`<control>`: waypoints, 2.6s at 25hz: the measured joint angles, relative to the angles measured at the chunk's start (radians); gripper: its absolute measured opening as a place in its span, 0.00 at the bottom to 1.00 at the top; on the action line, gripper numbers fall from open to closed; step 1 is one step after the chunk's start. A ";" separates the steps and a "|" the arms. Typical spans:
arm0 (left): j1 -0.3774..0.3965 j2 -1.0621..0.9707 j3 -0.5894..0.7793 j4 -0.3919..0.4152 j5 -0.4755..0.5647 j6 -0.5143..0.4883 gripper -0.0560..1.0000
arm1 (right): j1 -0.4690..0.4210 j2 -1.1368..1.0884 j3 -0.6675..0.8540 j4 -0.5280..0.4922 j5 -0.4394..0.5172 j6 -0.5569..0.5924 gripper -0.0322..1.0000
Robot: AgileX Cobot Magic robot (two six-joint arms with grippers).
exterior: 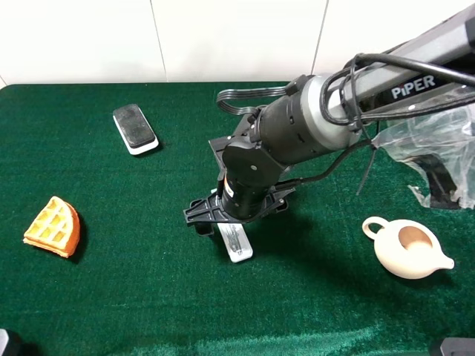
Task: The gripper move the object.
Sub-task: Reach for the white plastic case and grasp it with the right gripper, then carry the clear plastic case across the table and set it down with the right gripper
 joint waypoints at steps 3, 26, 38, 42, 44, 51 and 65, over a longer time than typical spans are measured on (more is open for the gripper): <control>0.000 0.000 0.000 0.000 0.000 0.000 0.97 | 0.000 0.000 0.000 -0.002 0.001 0.000 0.70; 0.000 0.000 0.000 0.000 0.000 0.000 0.97 | 0.000 0.003 -0.005 -0.007 0.036 -0.003 0.32; 0.000 0.000 0.000 0.000 0.000 0.000 0.97 | 0.000 0.003 -0.005 -0.007 0.036 -0.003 0.32; 0.000 0.000 0.000 0.000 0.000 0.000 0.97 | 0.000 -0.003 -0.005 -0.007 0.041 -0.003 0.32; 0.000 0.000 0.000 0.000 0.000 0.000 0.97 | 0.000 -0.014 -0.004 -0.006 0.060 -0.003 0.32; 0.000 0.000 0.000 0.000 0.000 0.000 0.97 | 0.000 -0.090 -0.004 -0.001 0.123 -0.003 0.32; 0.000 0.000 0.001 0.000 0.000 0.000 0.97 | 0.000 -0.253 -0.004 0.001 0.295 -0.003 0.32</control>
